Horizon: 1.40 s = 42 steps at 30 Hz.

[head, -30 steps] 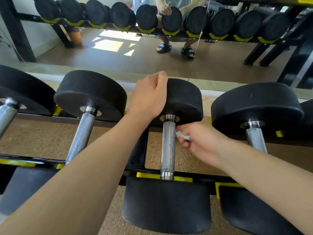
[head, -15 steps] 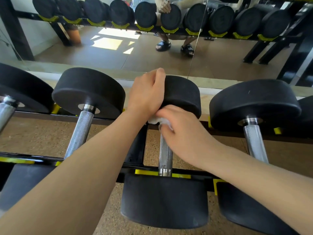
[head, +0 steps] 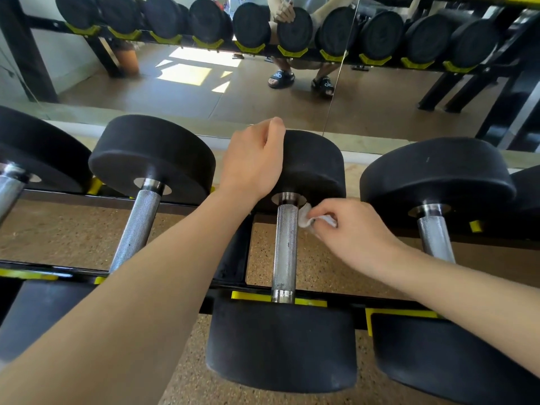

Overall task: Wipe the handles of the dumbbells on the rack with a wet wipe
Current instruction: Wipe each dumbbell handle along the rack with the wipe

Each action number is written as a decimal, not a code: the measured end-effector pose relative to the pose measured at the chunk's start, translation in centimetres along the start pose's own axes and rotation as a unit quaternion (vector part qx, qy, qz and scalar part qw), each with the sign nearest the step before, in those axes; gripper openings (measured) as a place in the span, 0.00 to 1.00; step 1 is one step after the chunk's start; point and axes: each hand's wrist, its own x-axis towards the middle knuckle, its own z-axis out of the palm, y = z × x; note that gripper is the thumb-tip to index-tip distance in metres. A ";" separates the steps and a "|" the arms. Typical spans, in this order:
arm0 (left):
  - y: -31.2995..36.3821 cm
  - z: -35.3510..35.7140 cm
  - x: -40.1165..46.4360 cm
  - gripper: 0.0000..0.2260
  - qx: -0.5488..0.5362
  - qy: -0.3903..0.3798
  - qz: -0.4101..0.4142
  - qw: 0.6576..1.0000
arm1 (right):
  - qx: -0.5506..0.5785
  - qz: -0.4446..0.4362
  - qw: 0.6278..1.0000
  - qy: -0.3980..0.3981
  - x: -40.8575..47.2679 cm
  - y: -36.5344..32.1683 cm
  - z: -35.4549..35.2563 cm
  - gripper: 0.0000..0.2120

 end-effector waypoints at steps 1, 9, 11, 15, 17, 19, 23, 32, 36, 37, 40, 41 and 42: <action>0.1 0.0 0.0 0.26 0.001 0.000 0.000 1.000 | 0.151 0.110 0.982 -0.012 0.4 -0.4 0.3 0.08; 0.1 0.1 0.0 0.25 0.004 0.005 0.000 1.000 | 0.467 0.374 0.800 0.051 0.5 -3.4 3.1 0.06; 0.1 0.0 0.1 0.25 0.000 0.009 0.000 1.000 | 0.419 0.281 0.862 0.041 -0.4 -3.4 2.3 0.09; 0.1 -0.1 0.2 0.24 -0.009 0.014 0.004 1.000 | 0.108 -0.107 0.983 0.104 -1.0 -4.8 0.6 0.11; 0.1 0.0 0.2 0.24 -0.010 0.010 0.002 1.000 | -0.062 -0.204 0.974 0.074 -0.7 -4.1 0.7 0.10; 0.0 0.0 0.2 0.25 -0.001 0.009 -0.002 1.000 | -0.192 -0.238 0.952 0.013 -0.9 -2.3 1.5 0.14; 0.2 -0.1 0.0 0.26 0.005 0.008 -0.003 1.000 | -0.260 -0.247 0.934 -0.002 -1.2 -1.0 1.2 0.16; 0.4 -0.1 -0.1 0.24 -0.005 0.007 -0.008 1.000 | 0.338 0.306 0.889 -0.044 -0.2 -2.8 3.4 0.10; 0.4 0.0 -0.2 0.24 0.002 0.008 -0.005 1.000 | 0.261 0.269 0.927 -0.033 -1.6 -3.2 3.2 0.11; 0.3 -0.1 -0.2 0.24 0.001 0.007 -0.004 1.000 | 0.236 0.227 0.944 -0.028 -2.0 -3.6 2.5 0.10; 0.4 -0.2 0.0 0.24 0.000 0.007 -0.004 1.000 | 0.137 -0.010 0.989 0.058 -2.5 -5.2 1.6 0.10; 0.4 -0.3 0.1 0.23 0.000 0.010 -0.004 1.000 | 0.082 -0.096 0.990 0.069 -2.1 -5.7 1.5 0.10; 0.4 -0.3 0.1 0.23 0.000 0.010 -0.004 1.000 | 0.008 -0.166 0.985 0.053 -1.6 -5.5 1.7 0.10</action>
